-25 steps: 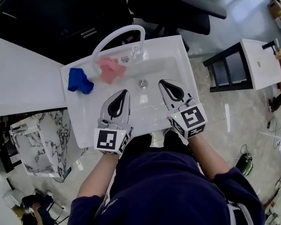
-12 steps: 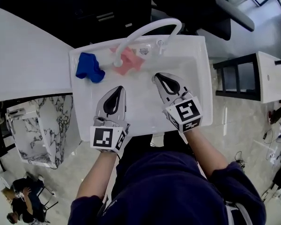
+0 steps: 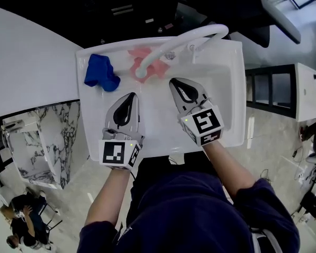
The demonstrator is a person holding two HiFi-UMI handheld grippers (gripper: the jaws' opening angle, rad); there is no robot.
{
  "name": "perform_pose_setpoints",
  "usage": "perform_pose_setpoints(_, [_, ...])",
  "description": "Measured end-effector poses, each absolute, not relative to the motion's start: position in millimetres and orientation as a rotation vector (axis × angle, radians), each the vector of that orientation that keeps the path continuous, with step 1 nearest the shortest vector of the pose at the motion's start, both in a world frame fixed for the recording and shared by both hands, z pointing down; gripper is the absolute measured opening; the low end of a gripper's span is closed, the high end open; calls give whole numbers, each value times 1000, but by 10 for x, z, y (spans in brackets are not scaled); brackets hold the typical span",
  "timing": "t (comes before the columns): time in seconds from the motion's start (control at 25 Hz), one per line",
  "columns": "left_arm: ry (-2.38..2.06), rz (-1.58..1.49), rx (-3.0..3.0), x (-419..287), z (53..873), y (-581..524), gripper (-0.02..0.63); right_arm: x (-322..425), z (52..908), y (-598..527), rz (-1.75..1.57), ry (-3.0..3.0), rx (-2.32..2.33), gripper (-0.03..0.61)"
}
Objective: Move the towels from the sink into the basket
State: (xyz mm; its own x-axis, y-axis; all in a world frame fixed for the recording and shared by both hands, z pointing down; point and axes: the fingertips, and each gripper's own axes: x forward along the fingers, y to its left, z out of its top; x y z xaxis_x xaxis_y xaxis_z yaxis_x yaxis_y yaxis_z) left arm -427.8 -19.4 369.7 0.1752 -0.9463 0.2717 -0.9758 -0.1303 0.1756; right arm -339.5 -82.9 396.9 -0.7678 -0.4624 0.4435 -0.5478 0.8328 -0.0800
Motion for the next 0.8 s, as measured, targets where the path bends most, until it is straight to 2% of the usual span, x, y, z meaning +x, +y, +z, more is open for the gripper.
perform_pose_setpoints(0.4, [-1821,146,2096,-4449,3986,-302,3,-3663,4358,-1024,289,-2553,741,21])
perform_pose_setpoints(0.52, [-1819,149,2085,-4499,4047,-313,3,-3756,4457,-1053,288,-2538,734,107])
perform_pose_setpoints(0.72, [-1822,146,2066,-4553,4101,-319,2,-3872,4618,-1049,311,-2521,707,180])
perform_pose_setpoints(0.8, [-1822,145,2061,-4574,4123,-320,3,-3918,4692,-1064,324,-2512,707,228])
